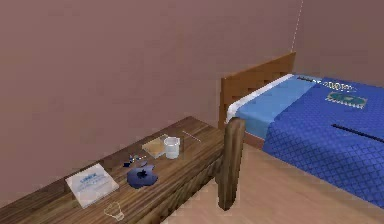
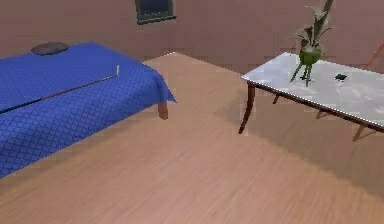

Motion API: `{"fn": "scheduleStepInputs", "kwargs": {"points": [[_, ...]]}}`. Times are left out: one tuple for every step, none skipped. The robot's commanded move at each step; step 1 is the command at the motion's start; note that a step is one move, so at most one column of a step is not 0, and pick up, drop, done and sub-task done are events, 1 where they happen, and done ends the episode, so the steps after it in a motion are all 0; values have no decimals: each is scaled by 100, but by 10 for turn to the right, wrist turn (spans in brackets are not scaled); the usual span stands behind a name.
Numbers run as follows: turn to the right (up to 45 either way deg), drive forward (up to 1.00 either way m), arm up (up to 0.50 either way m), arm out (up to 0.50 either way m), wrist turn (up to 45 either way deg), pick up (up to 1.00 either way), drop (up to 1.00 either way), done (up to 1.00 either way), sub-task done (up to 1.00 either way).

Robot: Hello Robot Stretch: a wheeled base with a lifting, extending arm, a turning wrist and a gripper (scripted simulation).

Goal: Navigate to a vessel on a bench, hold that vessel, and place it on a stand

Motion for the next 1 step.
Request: {"fn": "scheduleStepInputs", "kwargs": {"points": [[240,0,0,0,0,0,0,0,0]]}}
